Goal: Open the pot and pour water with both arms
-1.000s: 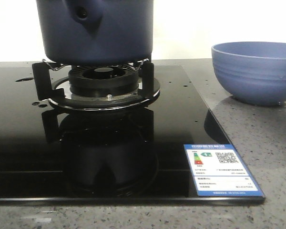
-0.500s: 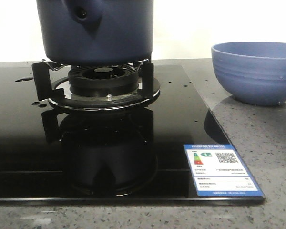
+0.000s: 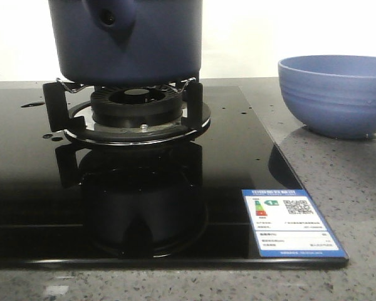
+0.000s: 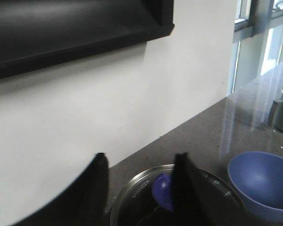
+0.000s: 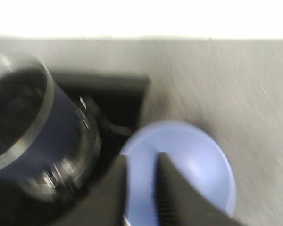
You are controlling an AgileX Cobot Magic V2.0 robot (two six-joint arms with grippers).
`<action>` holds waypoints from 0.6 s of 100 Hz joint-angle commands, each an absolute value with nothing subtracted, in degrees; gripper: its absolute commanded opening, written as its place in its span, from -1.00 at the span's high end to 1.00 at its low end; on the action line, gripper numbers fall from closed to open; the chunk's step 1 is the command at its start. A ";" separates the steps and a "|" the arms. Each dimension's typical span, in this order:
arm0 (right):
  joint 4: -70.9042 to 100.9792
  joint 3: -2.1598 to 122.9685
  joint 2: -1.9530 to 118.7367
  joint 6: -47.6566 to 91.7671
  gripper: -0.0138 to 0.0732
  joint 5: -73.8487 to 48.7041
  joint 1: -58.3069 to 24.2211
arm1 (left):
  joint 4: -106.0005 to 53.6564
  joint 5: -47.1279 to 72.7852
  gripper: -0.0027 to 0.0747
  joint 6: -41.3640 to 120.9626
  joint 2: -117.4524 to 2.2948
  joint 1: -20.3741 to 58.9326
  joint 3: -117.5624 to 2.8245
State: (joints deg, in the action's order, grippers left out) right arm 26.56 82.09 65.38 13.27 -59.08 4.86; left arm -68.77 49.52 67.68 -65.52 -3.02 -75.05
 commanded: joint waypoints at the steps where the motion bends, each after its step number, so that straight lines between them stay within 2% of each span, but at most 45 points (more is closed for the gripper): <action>1: 31.83 80.48 61.37 14.14 0.82 -47.11 4.95 | -71.22 48.59 0.98 64.07 -62.44 -5.37 -76.99; 11: 33.98 73.78 56.91 16.01 0.82 -37.84 4.95 | -70.93 43.53 0.98 60.93 -59.74 -7.14 -76.29; 22: 36.42 65.39 51.95 21.82 0.82 -27.77 4.95 | -70.11 28.93 0.98 60.66 -54.28 -7.42 -71.85; 28: 36.45 60.44 48.92 23.84 0.82 -24.21 4.95 | -69.20 22.55 0.98 60.66 -50.83 -7.42 -68.85; 37: 36.45 53.75 45.25 27.19 0.83 -21.10 4.95 | -64.97 19.18 0.98 60.66 -46.48 -7.05 -63.40; 60: 36.45 37.44 35.25 32.45 0.83 -14.85 4.95 | -64.00 12.86 0.98 64.39 -33.04 3.65 -42.06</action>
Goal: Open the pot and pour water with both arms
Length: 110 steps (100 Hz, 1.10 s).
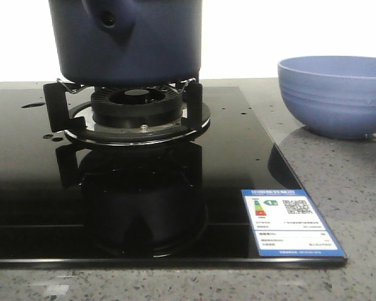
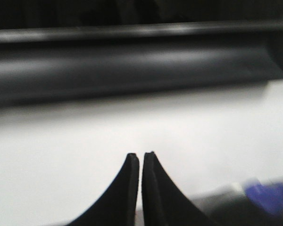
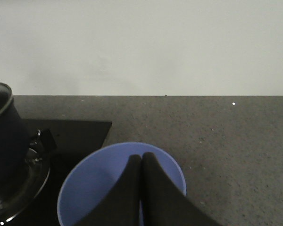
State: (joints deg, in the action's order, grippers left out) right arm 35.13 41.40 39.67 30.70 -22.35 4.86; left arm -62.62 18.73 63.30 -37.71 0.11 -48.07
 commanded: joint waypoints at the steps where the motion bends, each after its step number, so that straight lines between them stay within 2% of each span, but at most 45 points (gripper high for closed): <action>1: 36.45 36.93 34.84 32.45 0.83 -14.57 4.95 | -64.13 11.82 0.98 64.39 -32.02 4.10 -40.61; 10: 36.45 30.78 29.68 32.45 0.83 -13.03 4.95 | -66.67 6.00 0.98 64.39 -25.52 5.45 -32.48; 22: 36.68 24.37 24.07 32.45 0.83 -13.03 4.95 | -69.20 4.83 0.98 64.39 -18.68 5.71 -23.17; 41: 36.68 19.96 21.02 32.45 0.83 -12.98 4.95 | -71.16 4.95 0.98 64.39 -13.50 5.71 -16.46; 67: 36.92 19.93 21.02 32.26 0.83 -17.40 4.95 | -72.67 5.16 0.98 64.39 -13.25 5.71 -15.64; 110: 36.92 19.93 21.02 32.26 0.83 -17.51 4.95 | -72.67 5.16 0.98 64.39 -13.25 5.71 -15.64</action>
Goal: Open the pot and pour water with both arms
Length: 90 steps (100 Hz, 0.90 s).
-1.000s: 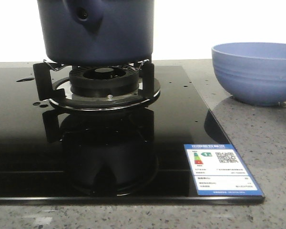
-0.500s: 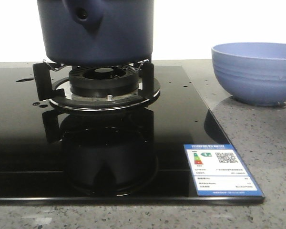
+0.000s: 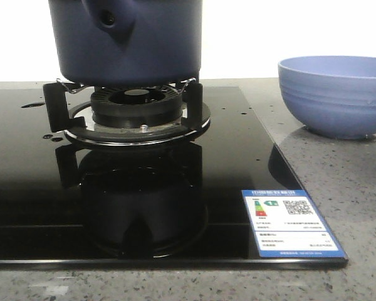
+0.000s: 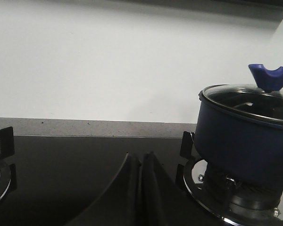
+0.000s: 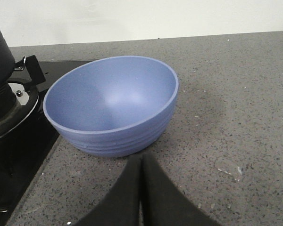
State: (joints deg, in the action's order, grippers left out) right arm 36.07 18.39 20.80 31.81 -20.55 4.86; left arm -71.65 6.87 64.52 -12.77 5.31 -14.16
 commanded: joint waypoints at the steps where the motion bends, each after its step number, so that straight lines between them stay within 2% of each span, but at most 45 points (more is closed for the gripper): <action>1: 36.92 19.93 21.02 32.26 0.83 -17.51 4.95 | -72.67 5.16 0.98 64.39 -13.25 5.71 -15.64; 36: 36.92 19.93 21.02 32.26 0.83 -17.51 4.95 | -69.76 5.39 0.98 63.35 -13.25 5.71 -15.39; 41: 36.92 19.93 21.02 32.26 0.83 -17.51 4.95 | -61.33 5.34 0.98 56.28 -13.25 5.71 -15.39; 56: 36.92 19.93 21.02 32.26 0.83 -17.51 4.95 | -20.82 -0.62 0.98 11.23 -13.25 5.71 -13.05; 61: 36.92 19.93 21.02 32.26 0.83 -17.51 4.95 | -13.35 -4.75 0.98 3.28 -13.25 5.71 -11.02; 90: 36.92 19.93 21.02 32.26 0.83 -17.51 4.95 | -8.37 -7.56 0.98 1.36 -1.71 5.71 0.10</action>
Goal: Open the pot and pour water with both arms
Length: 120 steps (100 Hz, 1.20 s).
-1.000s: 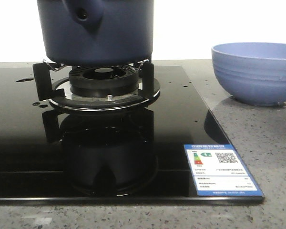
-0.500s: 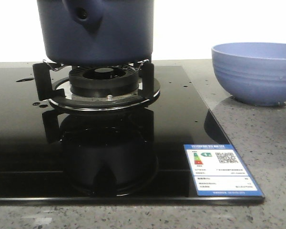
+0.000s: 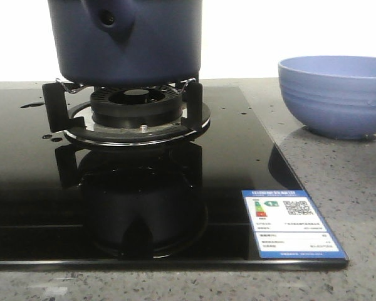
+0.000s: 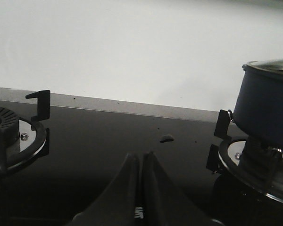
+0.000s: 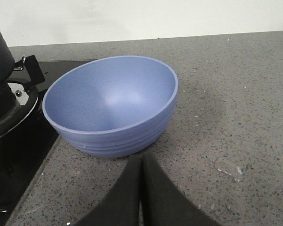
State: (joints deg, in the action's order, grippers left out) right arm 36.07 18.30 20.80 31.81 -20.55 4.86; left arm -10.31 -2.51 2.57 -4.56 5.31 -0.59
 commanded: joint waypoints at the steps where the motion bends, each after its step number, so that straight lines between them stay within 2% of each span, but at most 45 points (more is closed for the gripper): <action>1: 36.92 19.93 21.02 32.26 0.83 -17.51 4.95 | -8.17 -7.56 0.98 1.36 -1.42 5.71 0.31; 19: 36.92 19.93 21.02 32.26 0.83 -17.51 4.95 | -7.60 -3.69 0.98 1.36 1.87 5.71 1.92; 120: 36.92 19.93 21.02 32.26 0.83 -17.51 4.95 | -7.42 -3.53 0.98 1.37 1.87 4.24 1.82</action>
